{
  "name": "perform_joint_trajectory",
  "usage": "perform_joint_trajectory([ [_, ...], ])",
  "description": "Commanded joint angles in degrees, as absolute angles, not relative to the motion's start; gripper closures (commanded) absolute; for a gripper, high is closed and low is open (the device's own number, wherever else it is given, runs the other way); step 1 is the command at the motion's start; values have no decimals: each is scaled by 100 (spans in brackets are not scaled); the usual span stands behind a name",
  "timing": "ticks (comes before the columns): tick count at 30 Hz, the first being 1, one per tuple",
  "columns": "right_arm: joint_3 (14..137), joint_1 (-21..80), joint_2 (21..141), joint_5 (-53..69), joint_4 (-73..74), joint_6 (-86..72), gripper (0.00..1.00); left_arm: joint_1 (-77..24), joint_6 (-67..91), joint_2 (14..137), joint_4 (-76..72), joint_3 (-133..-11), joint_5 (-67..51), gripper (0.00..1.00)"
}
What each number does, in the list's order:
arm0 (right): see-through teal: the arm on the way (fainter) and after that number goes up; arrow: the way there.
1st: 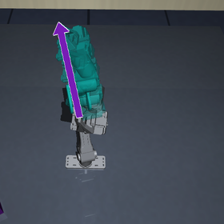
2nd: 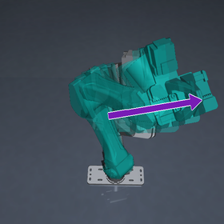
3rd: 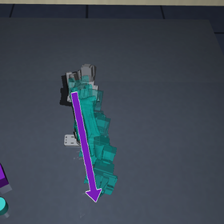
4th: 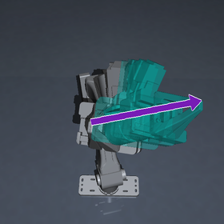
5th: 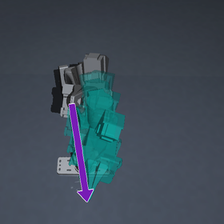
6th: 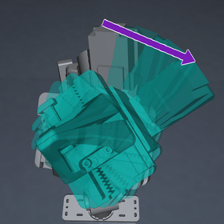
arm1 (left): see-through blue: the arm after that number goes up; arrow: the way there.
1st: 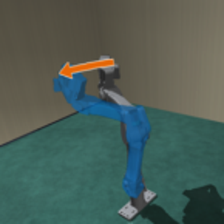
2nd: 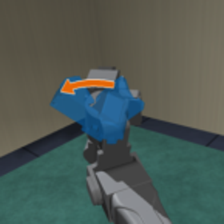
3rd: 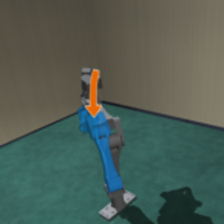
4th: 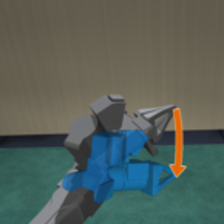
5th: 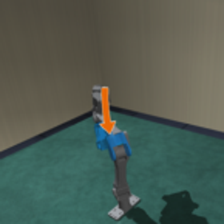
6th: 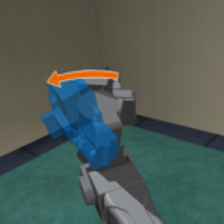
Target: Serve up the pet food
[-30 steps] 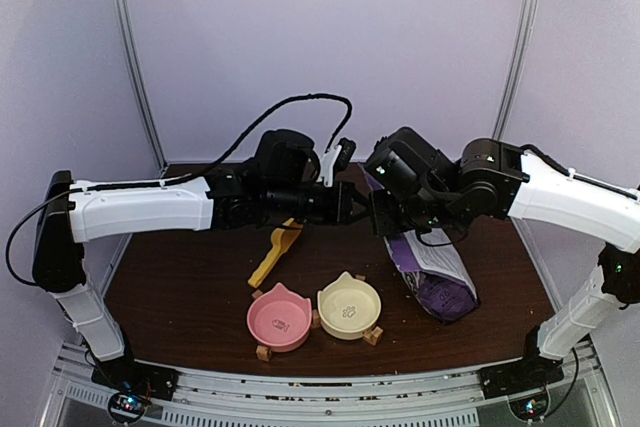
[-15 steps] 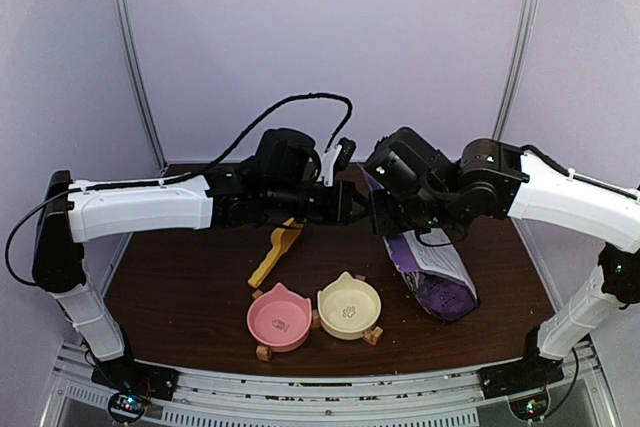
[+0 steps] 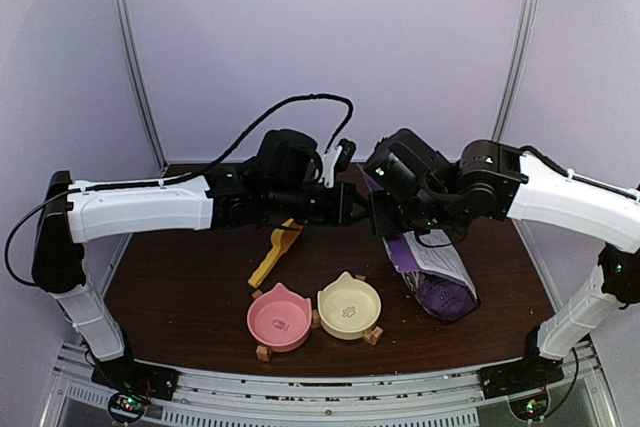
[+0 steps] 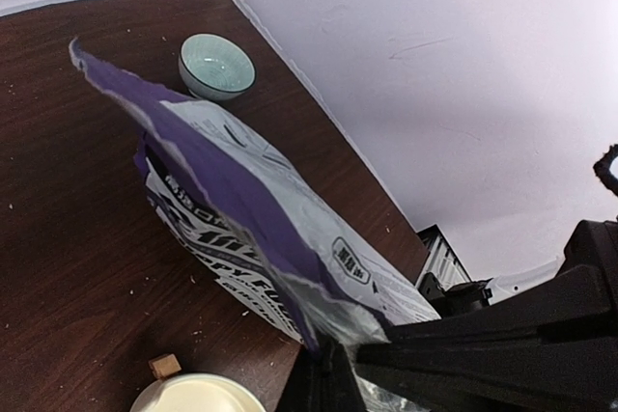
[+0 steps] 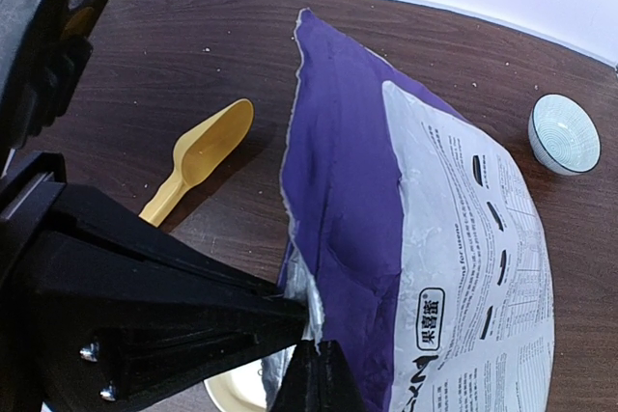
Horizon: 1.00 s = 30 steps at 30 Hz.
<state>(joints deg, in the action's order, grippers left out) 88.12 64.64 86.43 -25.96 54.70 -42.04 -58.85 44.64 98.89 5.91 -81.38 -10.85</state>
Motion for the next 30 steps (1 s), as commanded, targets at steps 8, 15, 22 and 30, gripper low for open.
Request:
perform_joint_trajectory([
  [8, 8640, 6397, 8142, -3538, 6233, -4288, 100, -5558, 4425, 9897, 1340, -7855, -289, 100],
  [15, 8640, 6397, 8064, -3568, 6231, -4295, 100, -5527, 4452, 9946, 1339, -7822, -273, 100],
  [22, 8657, 6396, 8027, -3620, 6289, -4287, 100, -5470, 4485, 10006, 1345, -7742, -222, 100],
  [30, 8756, 6392, 8007, -3665, 6338, -4278, 100, -5373, 4499, 10057, 1333, -7615, -141, 100],
])
